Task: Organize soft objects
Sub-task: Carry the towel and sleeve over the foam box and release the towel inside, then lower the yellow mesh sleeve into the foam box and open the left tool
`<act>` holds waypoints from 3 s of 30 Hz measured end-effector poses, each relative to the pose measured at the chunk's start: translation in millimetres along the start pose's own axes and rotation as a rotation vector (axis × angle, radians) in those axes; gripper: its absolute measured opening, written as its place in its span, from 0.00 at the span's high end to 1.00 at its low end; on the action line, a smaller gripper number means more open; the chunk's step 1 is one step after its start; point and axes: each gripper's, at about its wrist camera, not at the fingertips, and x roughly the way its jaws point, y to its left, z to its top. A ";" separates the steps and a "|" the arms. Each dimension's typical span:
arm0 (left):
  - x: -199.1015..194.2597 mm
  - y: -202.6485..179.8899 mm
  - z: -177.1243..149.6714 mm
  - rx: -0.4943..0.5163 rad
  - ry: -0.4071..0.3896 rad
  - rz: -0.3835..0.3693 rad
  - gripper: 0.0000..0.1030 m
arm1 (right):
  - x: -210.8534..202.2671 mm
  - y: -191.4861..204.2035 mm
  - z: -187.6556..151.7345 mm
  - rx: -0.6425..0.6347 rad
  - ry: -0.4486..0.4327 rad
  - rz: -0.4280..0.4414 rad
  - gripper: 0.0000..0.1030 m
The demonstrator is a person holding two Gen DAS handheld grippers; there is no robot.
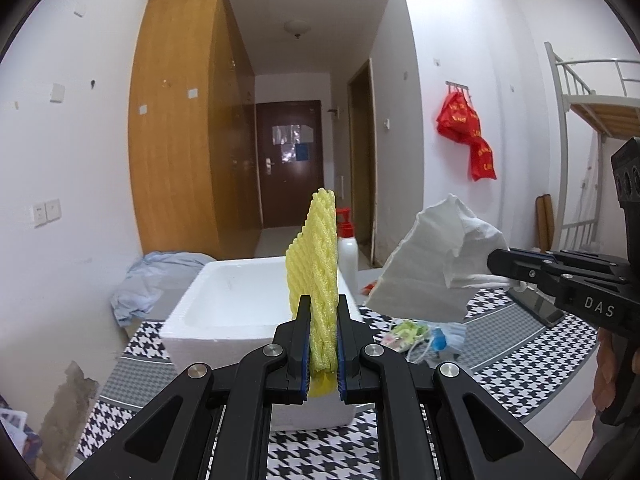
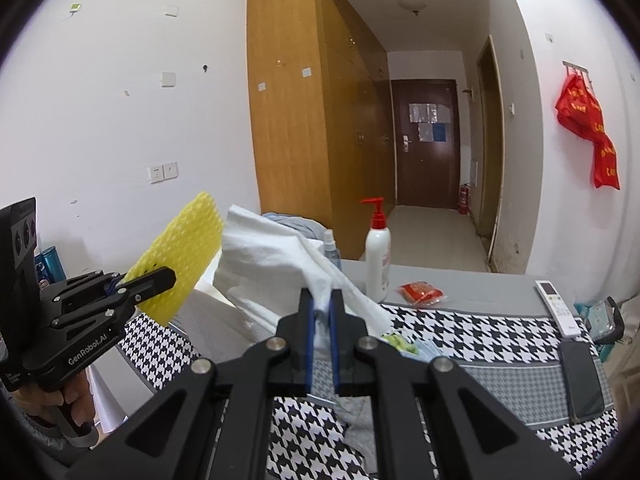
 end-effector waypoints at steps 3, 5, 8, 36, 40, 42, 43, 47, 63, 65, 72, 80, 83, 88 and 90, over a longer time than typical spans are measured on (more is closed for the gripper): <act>-0.6 5.3 -0.1 -0.004 0.001 0.014 0.90 | 2.1 3.7 1.7 0.001 -0.003 0.029 0.91; -2.5 7.7 -0.6 -0.004 -0.001 0.022 0.90 | 5.4 6.8 3.9 -0.004 -0.005 0.030 0.91; -5.2 14.2 -0.9 -0.010 -0.004 0.037 0.90 | 8.9 11.0 7.1 -0.007 -0.008 0.040 0.91; -15.8 76.6 -14.4 -0.083 0.013 0.163 0.90 | 60.8 60.4 33.1 -0.046 0.004 0.140 0.91; -14.0 84.9 -16.1 -0.094 0.015 0.173 0.90 | 67.5 67.3 35.9 -0.052 0.007 0.150 0.91; -12.6 87.0 -17.2 -0.098 0.017 0.174 0.90 | 72.8 70.7 36.9 -0.052 0.012 0.151 0.91; -11.3 86.8 -16.9 -0.098 0.018 0.174 0.90 | 75.3 71.2 36.9 -0.049 0.016 0.152 0.91; -8.6 94.1 -20.6 -0.114 0.025 0.181 0.90 | 87.5 73.1 36.9 -0.035 0.035 0.155 0.91; 3.8 113.4 -27.5 -0.142 0.048 0.204 0.90 | 124.4 76.5 33.6 -0.016 0.115 0.119 0.91; 4.5 112.4 -27.6 -0.143 0.050 0.205 0.90 | 126.8 76.6 32.7 -0.014 0.126 0.109 0.81; 5.7 112.5 -26.1 -0.141 0.053 0.212 0.90 | 127.7 73.3 33.1 0.007 0.135 0.095 0.18; 3.8 107.0 -22.6 -0.129 0.043 0.207 0.90 | 121.0 73.3 32.5 -0.012 0.128 0.090 0.08; 4.0 104.7 -20.0 -0.124 0.041 0.204 0.90 | 118.1 71.6 32.9 -0.012 0.124 0.088 0.08; 6.1 100.4 -15.6 -0.113 0.041 0.181 0.90 | 112.1 67.6 32.7 -0.008 0.118 0.086 0.07; 7.0 98.4 -13.3 -0.118 0.037 0.174 0.90 | 110.0 65.5 33.4 -0.002 0.112 0.082 0.07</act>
